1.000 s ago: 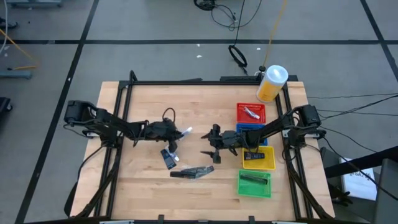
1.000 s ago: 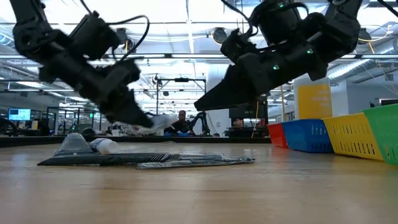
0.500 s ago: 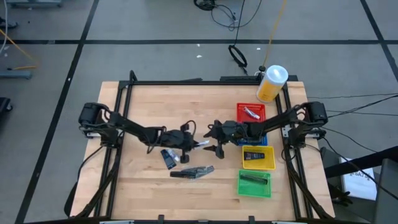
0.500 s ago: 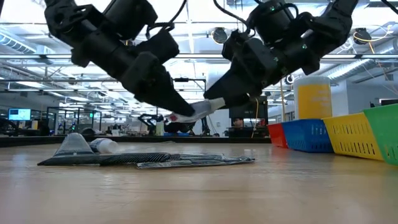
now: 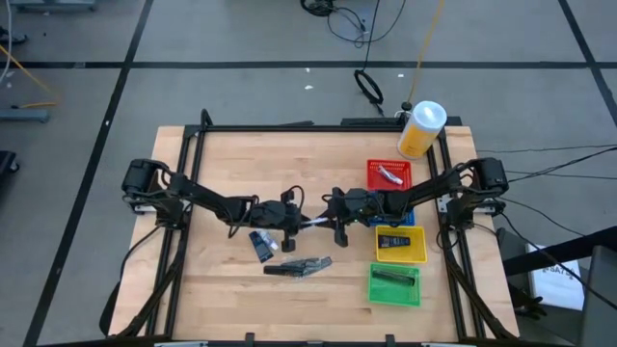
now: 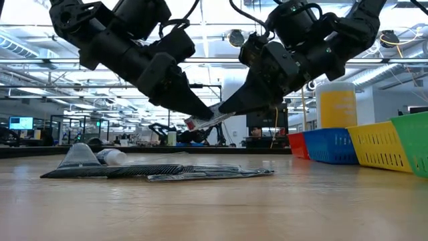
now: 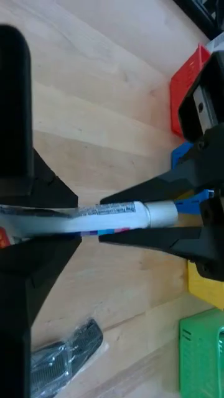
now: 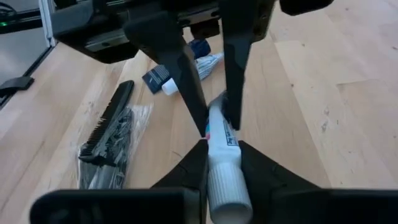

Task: Pick & Place Travel size toiletries
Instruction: Put the white toothpaste into the red bin, then put the black shaving cream into the yellow bin

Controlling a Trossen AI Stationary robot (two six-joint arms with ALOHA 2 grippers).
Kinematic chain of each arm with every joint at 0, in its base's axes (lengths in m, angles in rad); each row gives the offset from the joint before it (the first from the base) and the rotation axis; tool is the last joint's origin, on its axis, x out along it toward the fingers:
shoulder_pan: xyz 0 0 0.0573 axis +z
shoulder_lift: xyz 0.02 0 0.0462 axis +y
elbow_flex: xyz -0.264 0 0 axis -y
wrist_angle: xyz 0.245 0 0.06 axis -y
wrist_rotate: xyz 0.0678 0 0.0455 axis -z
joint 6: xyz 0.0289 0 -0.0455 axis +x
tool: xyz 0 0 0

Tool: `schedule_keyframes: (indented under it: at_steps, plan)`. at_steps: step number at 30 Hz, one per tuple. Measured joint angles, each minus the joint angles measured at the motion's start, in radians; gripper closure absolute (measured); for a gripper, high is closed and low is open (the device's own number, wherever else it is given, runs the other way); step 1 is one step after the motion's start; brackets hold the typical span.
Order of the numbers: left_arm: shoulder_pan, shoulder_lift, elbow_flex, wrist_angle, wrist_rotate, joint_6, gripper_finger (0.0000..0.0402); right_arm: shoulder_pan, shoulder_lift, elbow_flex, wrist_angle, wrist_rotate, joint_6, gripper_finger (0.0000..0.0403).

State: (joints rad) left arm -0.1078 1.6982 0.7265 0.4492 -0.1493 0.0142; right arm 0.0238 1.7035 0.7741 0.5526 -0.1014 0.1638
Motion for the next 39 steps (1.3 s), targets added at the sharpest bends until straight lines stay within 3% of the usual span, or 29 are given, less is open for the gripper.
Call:
schedule_keyframes:
  at_steps: [5, 11, 14, 19, 23, 26, 31, 34, 39]
  plan:
    - [0.001, -0.070, 0.002, -0.043, -0.005, 0.010, 0.0240, -0.006, -0.086, -0.001, -0.172, 0.090, 0.007, 0.0357]
    - [0.001, -0.163, 0.002, -0.205, -0.028, -0.051, 0.0147, -0.038, -0.398, 0.001, -0.620, 0.351, 0.060, 0.0351]
    - [0.000, -0.164, 0.002, -0.234, -0.071, -0.093, 0.0127, -0.088, -0.561, 0.001, -0.905, 0.448, 0.169, 0.0349]
    - [-0.001, -0.144, 0.000, -0.246, -0.114, -0.103, 0.0133, -0.217, -0.729, -0.007, -1.253, 0.473, 0.318, 0.0349]
    - [-0.001, -0.146, 0.001, -0.239, -0.115, -0.103, 0.0152, -0.330, -0.768, -0.083, -1.237, 0.413, 0.311, 0.0349]
    - [-0.006, -0.146, 0.001, -0.237, -0.115, -0.103, 0.0164, -0.398, -0.758, -0.160, -1.100, 0.312, 0.272, 0.0348]
    - [-0.006, -0.146, 0.001, -0.235, -0.115, -0.106, 0.0179, -0.473, -0.739, -0.228, -0.936, 0.228, 0.209, 0.0340]
    - [-0.009, -0.146, 0.001, -0.232, -0.114, -0.107, 0.0185, -0.498, -0.740, -0.230, -0.935, 0.227, 0.205, 0.0319]
    - [-0.018, -0.146, 0.001, -0.231, -0.114, -0.106, 0.0190, -0.519, -0.750, -0.230, -0.953, 0.229, 0.183, 0.0250]
